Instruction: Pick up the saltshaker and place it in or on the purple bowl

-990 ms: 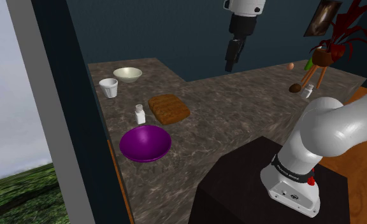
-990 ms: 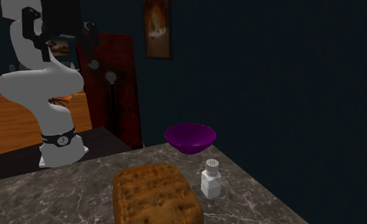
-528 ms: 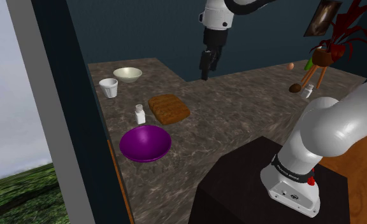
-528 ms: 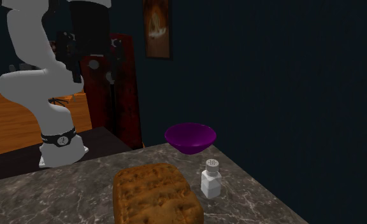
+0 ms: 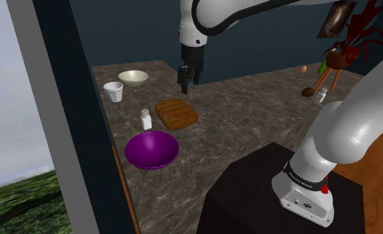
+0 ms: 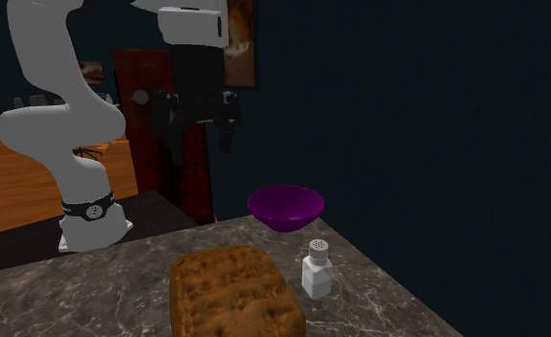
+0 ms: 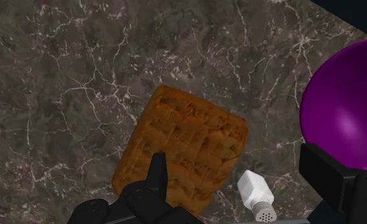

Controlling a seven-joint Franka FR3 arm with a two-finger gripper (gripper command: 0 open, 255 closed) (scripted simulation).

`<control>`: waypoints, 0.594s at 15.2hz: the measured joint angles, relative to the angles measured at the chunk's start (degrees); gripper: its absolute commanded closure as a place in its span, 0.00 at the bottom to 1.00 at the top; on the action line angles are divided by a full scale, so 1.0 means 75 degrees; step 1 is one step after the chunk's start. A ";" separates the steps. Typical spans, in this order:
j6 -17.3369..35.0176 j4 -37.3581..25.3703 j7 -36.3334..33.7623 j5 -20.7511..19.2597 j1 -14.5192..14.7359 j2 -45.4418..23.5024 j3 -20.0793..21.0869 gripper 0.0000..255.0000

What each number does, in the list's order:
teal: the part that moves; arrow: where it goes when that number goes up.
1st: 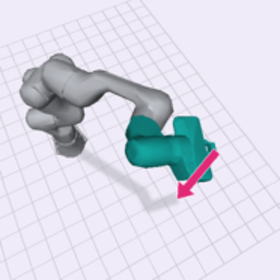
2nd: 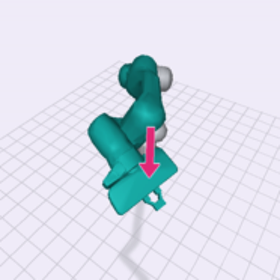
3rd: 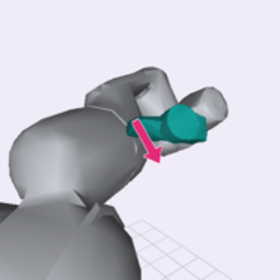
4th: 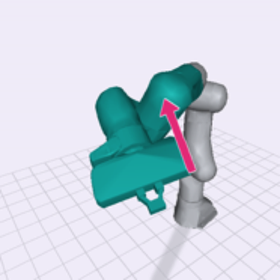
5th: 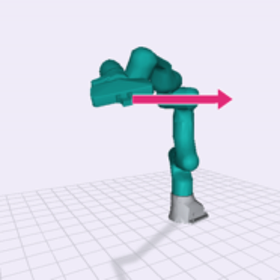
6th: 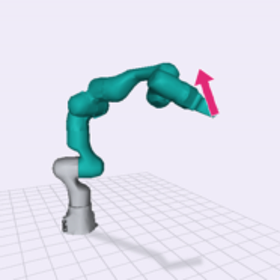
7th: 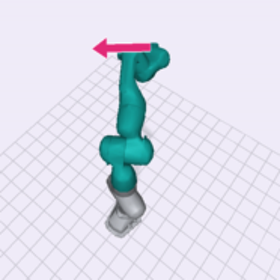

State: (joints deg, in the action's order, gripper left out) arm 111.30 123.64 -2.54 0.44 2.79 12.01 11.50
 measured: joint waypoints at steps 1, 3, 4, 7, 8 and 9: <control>0.0059 -0.0183 -0.0100 -0.0019 0.0022 -0.0256 0.0058 0.00; 0.0207 -0.0577 -0.0288 -0.0089 0.0062 -0.0813 0.0157 0.00; 0.0270 -0.0749 -0.0382 -0.0121 0.0088 -0.1063 0.0202 0.00; 0.0477 -0.1443 -0.0598 -0.0294 0.0144 -0.2005 0.0274 0.00; 0.0484 -0.1739 -0.0679 -0.0357 0.0178 -0.2323 0.0296 0.00; 0.0512 -0.1990 -0.0769 -0.0413 0.0222 -0.2613 0.0319 0.00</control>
State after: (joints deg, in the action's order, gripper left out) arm 115.14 108.72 -8.31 -2.66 4.46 -7.59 13.89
